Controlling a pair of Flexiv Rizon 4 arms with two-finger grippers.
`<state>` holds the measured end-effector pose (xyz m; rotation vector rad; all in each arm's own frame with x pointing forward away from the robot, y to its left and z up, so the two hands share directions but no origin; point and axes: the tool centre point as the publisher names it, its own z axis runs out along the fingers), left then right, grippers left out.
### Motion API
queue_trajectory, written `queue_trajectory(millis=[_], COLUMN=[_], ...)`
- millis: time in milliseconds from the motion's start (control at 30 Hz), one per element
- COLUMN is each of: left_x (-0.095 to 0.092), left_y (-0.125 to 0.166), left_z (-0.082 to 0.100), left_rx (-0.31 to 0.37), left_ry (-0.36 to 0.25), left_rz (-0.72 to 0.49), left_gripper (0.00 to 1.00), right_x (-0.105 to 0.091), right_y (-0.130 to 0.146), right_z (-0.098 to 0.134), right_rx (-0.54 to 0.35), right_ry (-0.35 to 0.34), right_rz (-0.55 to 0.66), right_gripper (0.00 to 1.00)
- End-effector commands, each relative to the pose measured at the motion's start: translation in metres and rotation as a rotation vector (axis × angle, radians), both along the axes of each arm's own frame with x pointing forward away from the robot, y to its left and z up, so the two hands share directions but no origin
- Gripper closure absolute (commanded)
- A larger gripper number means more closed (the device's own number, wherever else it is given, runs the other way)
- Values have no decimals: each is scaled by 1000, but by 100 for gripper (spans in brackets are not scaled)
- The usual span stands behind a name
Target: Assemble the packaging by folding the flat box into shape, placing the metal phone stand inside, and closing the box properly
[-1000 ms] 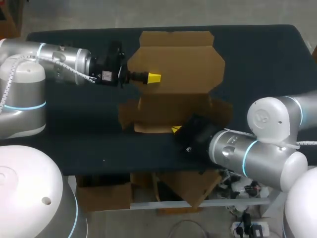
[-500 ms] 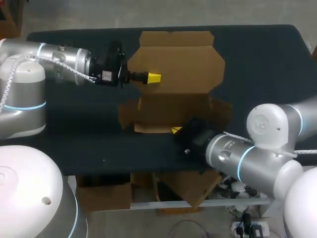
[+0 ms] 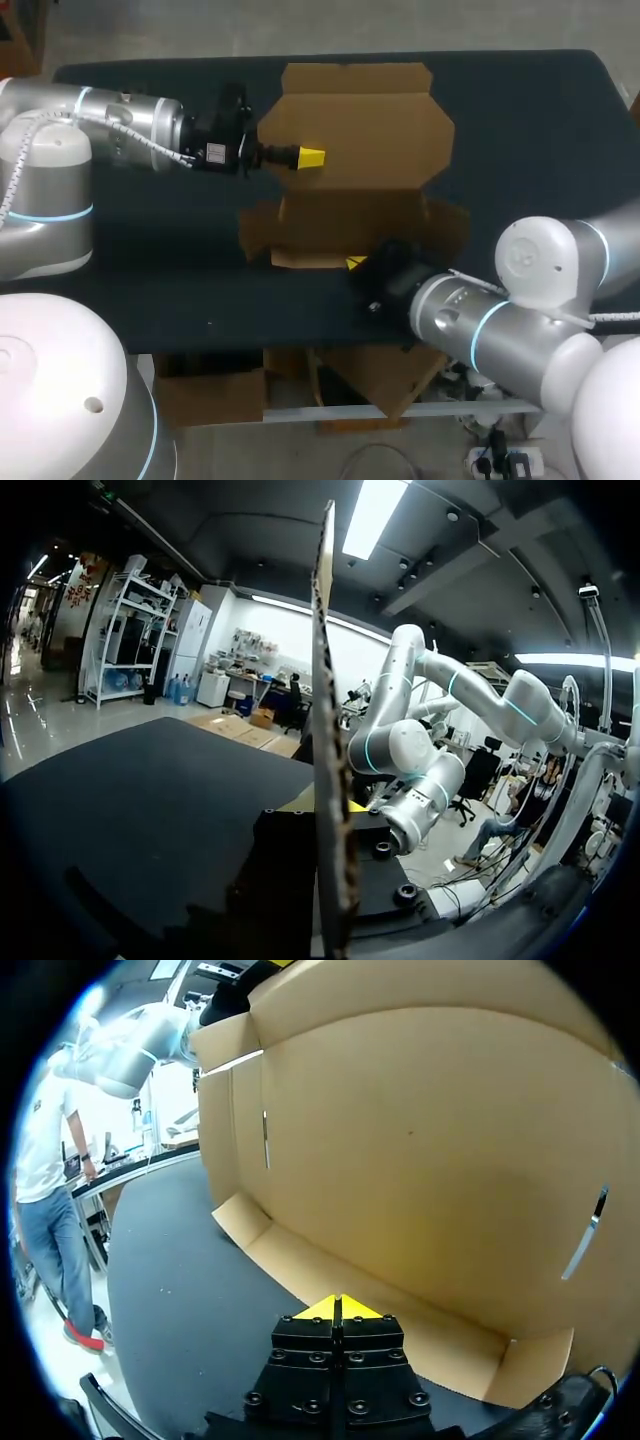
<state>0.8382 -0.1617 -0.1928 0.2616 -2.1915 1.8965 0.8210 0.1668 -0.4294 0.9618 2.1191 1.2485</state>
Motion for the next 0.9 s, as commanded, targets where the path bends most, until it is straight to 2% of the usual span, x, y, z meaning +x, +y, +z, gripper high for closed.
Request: queue_trajectory(millis=[33, 433, 633, 900], left_x=[-5, -23, -28, -30], left_y=[-1, -6, -8, -5], left_z=[0, -15, -25, -28], left_rx=[3, 2, -6, -14], left_ry=[-16, -101, -109, -118], left_rz=[5, 14, 10, 9], left_gripper=[100, 100, 100, 100], right_x=[-1, -1, -1, -1], right_y=[2, 2, 2, 2], right_z=[-6, -6, -6, -6], right_rx=[-6, -6, -6, -6], right_ry=[-11, -11, -11, -11], right_rz=[-20, -20, -20, -20], right_gripper=[100, 100, 100, 100])
